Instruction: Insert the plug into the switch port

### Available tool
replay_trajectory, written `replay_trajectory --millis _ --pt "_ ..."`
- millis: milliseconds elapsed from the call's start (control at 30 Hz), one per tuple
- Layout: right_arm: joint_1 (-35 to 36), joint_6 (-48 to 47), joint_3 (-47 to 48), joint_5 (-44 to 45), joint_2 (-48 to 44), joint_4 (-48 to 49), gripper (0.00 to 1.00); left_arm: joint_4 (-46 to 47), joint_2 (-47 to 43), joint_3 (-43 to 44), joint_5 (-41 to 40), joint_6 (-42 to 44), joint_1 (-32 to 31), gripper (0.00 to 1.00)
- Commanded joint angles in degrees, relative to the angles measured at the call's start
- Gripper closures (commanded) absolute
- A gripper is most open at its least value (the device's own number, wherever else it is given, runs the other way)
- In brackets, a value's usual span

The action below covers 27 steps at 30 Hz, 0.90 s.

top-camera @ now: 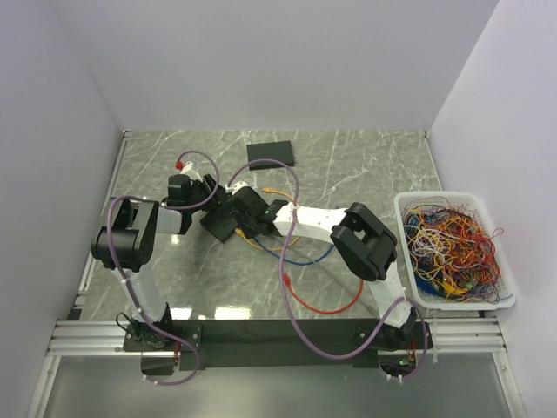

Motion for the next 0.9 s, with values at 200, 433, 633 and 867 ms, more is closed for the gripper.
replay_trajectory --millis 200,433,633,867 --pt "-1.1 -0.7 2.9 2.0 0.7 6.7 1.00 -2.5 0.9 0.8 3.9 0.8 -1.6 0.49" --pt "-1.1 -1.2 6.1 1.7 3.7 5.8 1.00 -2.6 0.9 0.6 4.1 1.0 -2.0 0.49" --pt "-1.2 -2.5 7.0 3.0 3.3 5.6 1.00 -3.0 0.7 0.3 4.0 1.3 -2.4 0.49" --pt "-1.1 -6.4 6.7 2.1 0.6 5.2 1.00 -4.1 0.3 0.6 3.0 2.6 -3.3 0.49"
